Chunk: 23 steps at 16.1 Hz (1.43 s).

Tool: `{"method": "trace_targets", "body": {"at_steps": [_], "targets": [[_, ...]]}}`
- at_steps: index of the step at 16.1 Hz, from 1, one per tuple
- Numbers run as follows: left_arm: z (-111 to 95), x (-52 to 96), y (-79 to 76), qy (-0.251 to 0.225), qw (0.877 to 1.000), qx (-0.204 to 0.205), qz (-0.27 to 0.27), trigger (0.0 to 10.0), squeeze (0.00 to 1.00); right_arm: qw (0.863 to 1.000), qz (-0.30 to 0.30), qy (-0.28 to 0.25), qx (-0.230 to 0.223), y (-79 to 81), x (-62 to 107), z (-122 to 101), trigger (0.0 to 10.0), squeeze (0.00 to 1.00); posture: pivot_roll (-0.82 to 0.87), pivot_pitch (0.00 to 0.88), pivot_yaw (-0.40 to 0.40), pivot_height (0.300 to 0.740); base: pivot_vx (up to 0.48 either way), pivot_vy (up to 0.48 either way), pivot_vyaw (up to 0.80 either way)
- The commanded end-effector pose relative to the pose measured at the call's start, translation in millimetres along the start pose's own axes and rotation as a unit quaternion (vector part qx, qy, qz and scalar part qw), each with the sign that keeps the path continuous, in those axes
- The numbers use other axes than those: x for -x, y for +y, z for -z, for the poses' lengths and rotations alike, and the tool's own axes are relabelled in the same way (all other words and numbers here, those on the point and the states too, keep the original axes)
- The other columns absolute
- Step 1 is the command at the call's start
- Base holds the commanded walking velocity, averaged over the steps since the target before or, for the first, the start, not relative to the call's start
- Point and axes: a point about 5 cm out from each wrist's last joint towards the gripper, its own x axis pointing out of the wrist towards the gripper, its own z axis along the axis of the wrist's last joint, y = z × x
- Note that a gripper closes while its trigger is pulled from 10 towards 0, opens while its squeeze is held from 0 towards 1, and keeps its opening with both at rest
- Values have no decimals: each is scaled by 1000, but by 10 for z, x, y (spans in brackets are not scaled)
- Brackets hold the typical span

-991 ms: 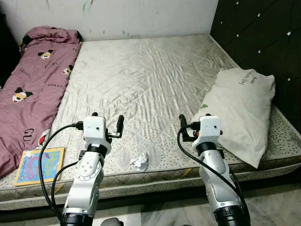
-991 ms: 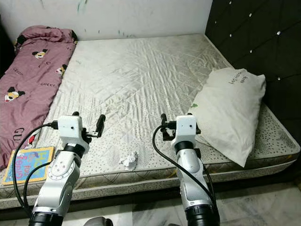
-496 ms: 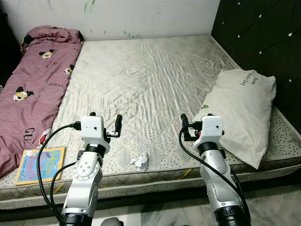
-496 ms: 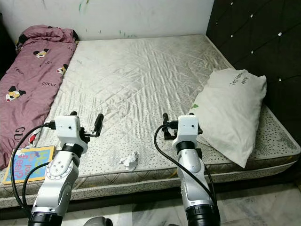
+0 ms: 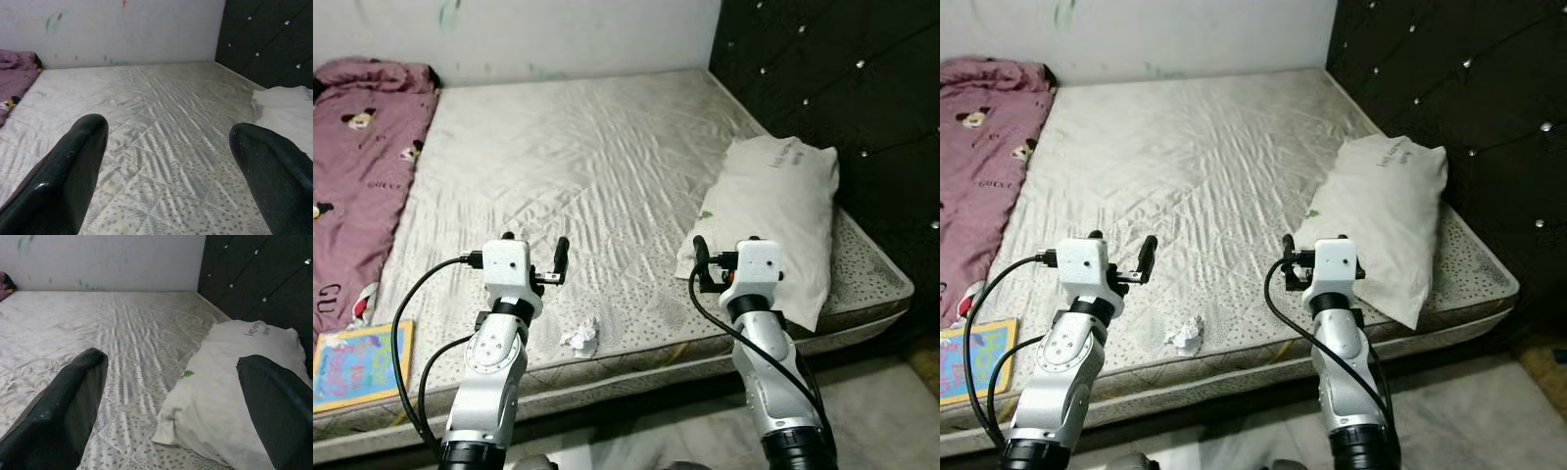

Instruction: Clean up the room

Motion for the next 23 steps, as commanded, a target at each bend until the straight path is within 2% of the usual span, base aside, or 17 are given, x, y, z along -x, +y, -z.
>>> {"method": "trace_targets", "body": {"at_steps": [1, 7, 15, 21, 23], "targets": [[18, 0, 39, 6, 1000, 0, -9, 10000, 0, 1000, -4, -2, -4, 31, -19, -23, 10000, 0, 8, 0, -8, 740, 0, 0, 0], [20, -8, 44, 7, 1000, 4, -8, 10000, 0, 1000, -5, -2, -2, 38, -17, -21, 10000, 0, 7, 0, -6, 740, 0, 46, 0], [24, -20, 40, 8, 1000, 10, -13, 10000, 0, 1000, -6, -1, 4, 20, -16, -16, 10000, 0, 5, 0, -7, 740, 0, 480, 0], [-8, -35, 52, -1, 999, -17, -31, 10000, 0, 1000, -11, -8, 2, 29, -33, -42, 10000, 0, 7, 0, -11, 740, 0, 0, 0], [-1, -38, 45, -3, 1000, -10, -25, 10000, 0, 1000, -10, -8, 5, 22, -32, -38, 10000, 0, 4, 0, -9, 740, 0, 0, 0]]}}
